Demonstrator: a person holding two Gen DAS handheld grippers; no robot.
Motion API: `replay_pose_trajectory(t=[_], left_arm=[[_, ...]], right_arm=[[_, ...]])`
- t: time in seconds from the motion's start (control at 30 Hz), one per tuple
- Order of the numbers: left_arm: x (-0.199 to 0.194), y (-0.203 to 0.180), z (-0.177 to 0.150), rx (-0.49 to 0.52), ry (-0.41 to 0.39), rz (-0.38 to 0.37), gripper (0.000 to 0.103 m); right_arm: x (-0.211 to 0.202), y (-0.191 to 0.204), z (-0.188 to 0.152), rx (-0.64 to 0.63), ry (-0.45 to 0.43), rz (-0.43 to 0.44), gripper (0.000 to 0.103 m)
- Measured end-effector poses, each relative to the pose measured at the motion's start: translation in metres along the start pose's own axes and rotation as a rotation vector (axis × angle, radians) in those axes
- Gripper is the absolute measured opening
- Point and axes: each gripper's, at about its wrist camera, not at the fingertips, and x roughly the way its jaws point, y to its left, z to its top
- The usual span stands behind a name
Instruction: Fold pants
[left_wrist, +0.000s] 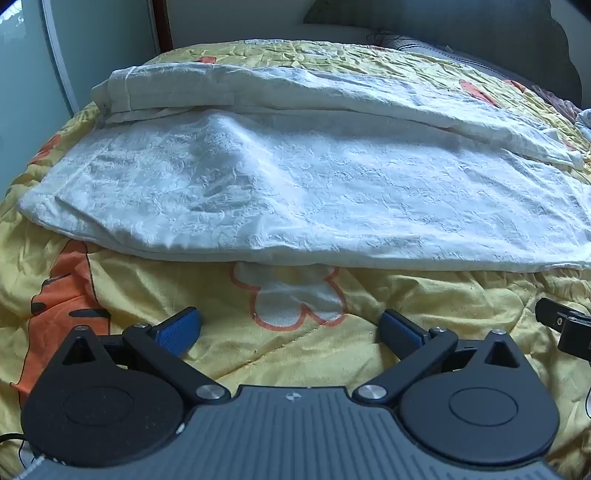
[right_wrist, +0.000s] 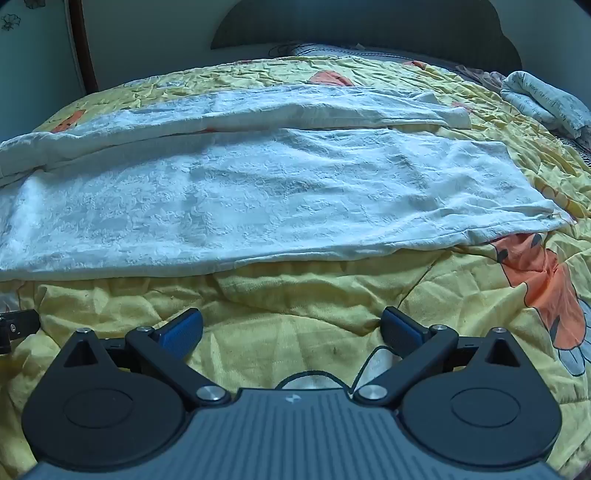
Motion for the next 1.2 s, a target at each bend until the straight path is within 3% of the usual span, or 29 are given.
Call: replay_pose_trajectory(t=[1.2], left_arm=[[0.001,0.0007,-0.0013,-0.002,0.018,-0.002,0.103]], right_arm=[[-0.0009,0.0001,-0.0019,-0.001,-0.007,-0.001,0.103]])
